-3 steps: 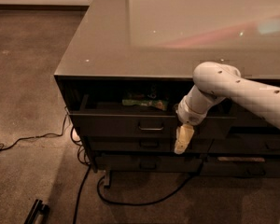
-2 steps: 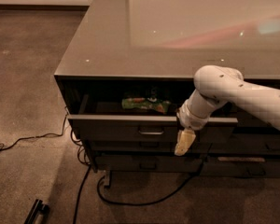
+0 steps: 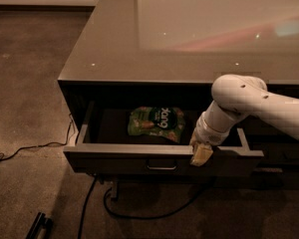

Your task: Open top drawer

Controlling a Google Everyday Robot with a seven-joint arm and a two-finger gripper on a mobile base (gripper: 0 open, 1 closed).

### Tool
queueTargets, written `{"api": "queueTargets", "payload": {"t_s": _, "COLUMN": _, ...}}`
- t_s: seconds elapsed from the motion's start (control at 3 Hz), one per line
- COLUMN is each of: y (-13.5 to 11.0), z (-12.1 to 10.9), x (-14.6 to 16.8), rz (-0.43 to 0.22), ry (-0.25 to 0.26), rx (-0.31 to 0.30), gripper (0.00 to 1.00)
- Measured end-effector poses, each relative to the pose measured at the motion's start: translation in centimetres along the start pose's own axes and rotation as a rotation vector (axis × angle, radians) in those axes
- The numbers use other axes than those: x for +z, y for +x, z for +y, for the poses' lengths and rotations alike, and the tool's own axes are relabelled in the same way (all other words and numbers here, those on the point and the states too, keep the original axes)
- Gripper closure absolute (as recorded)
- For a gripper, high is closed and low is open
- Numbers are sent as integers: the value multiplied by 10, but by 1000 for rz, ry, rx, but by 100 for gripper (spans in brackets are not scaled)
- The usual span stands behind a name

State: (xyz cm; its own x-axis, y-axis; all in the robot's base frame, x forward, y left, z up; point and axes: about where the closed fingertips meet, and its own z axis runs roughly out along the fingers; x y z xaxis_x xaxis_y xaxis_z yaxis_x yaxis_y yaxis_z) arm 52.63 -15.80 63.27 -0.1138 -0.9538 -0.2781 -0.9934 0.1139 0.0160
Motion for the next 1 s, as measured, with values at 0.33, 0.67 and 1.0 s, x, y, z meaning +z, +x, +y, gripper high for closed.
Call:
{"api": "queueTargets", "payload": {"t_s": 0.33, "y": 1, "z": 4, "x": -1, "rz": 0, "ry": 0, "rx": 0, "gripper": 88}}
{"api": "queueTargets", "payload": {"t_s": 0.67, "y": 5, "z": 27, "x": 1, "rz": -5, "ry": -53, "rx": -17, "gripper": 86}}
{"api": "queueTargets", "payload": {"t_s": 1.0, "y": 4, "z": 27, "x": -1, "rz": -5, "ry": -53, "rx": -17, "gripper": 63}}
